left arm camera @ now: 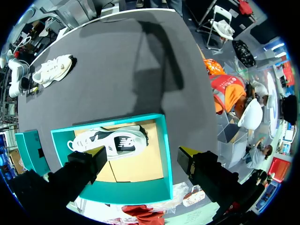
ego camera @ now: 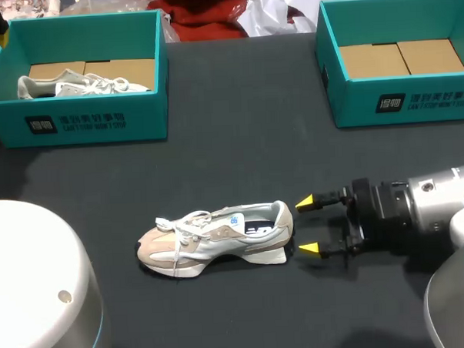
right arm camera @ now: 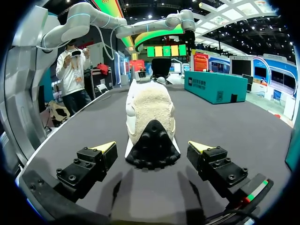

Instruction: Take the shoe out of the shoebox, open the shoe tongue, remove and reinsert the insole, then place the shoe into the shoebox

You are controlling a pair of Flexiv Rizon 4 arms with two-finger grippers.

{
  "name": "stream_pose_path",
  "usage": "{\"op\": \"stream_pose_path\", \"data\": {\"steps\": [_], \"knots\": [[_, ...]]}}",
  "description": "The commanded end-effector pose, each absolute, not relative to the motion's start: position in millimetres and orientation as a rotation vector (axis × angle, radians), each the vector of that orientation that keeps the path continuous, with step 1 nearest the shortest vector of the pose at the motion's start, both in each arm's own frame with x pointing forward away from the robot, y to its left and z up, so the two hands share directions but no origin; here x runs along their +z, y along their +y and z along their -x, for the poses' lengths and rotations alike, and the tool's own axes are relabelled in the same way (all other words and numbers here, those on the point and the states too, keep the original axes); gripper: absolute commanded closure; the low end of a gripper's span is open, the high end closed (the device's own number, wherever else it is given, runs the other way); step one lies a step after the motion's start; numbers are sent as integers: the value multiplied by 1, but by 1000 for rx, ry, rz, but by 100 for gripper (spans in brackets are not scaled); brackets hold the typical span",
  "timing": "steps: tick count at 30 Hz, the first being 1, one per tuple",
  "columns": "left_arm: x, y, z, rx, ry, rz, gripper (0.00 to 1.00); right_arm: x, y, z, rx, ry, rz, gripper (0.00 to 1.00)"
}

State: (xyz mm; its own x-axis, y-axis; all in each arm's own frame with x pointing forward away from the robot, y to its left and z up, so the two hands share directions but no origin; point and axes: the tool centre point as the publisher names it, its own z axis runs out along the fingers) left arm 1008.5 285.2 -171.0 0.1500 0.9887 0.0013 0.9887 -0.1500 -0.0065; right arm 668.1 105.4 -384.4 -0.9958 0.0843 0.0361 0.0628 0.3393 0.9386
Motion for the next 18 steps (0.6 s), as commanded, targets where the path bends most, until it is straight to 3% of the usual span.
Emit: {"op": "stream_pose_path", "data": {"steps": [1, 18], "knots": [[-171, 286, -1008, 2, -2042, 2378, 0, -391, 116, -672, 1783, 2566, -144, 0], [-171, 286, -1008, 2, -2042, 2378, 0, -400, 136, -678, 1798, 2589, -134, 0]]}}
